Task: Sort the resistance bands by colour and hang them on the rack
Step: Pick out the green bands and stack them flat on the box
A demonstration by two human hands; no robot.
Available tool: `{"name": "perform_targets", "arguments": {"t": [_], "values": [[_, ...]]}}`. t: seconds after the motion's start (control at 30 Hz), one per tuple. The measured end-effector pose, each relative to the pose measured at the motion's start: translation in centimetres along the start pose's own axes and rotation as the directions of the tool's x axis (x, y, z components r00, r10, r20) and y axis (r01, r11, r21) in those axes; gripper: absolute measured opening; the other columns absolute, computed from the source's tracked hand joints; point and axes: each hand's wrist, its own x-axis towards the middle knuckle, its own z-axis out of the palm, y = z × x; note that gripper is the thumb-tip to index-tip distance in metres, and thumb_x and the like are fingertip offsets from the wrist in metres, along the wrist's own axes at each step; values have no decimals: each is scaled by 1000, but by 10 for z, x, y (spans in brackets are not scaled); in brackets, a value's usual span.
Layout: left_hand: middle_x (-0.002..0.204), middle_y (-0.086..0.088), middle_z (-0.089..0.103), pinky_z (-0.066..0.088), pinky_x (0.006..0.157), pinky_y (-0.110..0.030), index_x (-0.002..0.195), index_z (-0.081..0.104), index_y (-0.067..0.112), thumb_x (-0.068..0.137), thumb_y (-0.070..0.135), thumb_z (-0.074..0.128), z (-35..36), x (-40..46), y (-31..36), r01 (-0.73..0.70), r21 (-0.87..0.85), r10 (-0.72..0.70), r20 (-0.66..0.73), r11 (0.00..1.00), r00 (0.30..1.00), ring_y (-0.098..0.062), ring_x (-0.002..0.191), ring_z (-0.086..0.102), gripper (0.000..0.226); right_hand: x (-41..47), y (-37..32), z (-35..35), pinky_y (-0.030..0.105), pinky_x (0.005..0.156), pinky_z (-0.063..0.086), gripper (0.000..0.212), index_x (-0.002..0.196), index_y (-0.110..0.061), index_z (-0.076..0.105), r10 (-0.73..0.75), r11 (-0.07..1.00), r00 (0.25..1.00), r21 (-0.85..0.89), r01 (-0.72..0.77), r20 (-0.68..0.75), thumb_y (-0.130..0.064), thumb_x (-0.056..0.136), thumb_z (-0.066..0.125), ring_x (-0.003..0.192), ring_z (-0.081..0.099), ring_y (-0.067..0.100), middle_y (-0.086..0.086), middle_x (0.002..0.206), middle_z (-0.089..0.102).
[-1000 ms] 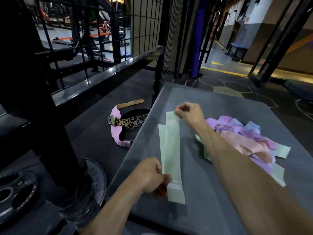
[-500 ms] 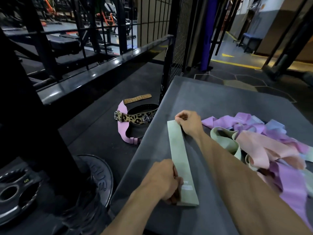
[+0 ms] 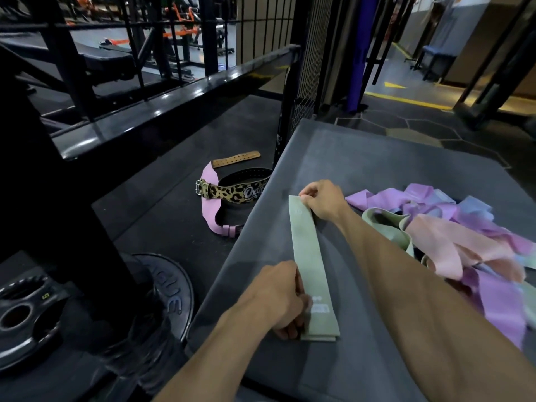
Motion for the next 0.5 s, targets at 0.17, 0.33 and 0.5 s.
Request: {"name": "perform_targets", "arguments": {"t": [0.17, 0.33, 0.5], "values": [[108, -8, 61, 56, 80, -42, 104, 47, 19, 95, 52, 59, 5, -4, 3, -34, 361, 79, -111, 932, 991, -30, 93, 64, 36, -4, -5, -10, 17, 79, 41, 16, 95, -16, 79, -23, 997, 999, -78, 26, 49, -15, 89, 64, 89, 66, 14, 1, 97, 77], [116, -7, 59, 40, 79, -40, 109, 40, 19, 87, 72, 53, 22, -11, 18, -9, 507, 121, -188, 862, 975, -33, 108, 58, 60, -6, -7, -9, 21, 82, 46, 16, 92, -15, 77, 6, 995, 999, -103, -1, 45, -13, 89, 62, 95, 69, 20, 2, 97, 77], [119, -4, 62, 33, 75, -38, 107, 40, 20, 79, 73, 59, 26, -7, 23, 65, 551, 72, -224, 832, 972, -30, 110, 60, 63, -11, -9, -7, 25, 84, 46, 18, 97, -10, 73, 10, 996, 1000, -91, -8, 28, -13, 90, 56, 99, 66, 23, 6, 103, 75]]}}
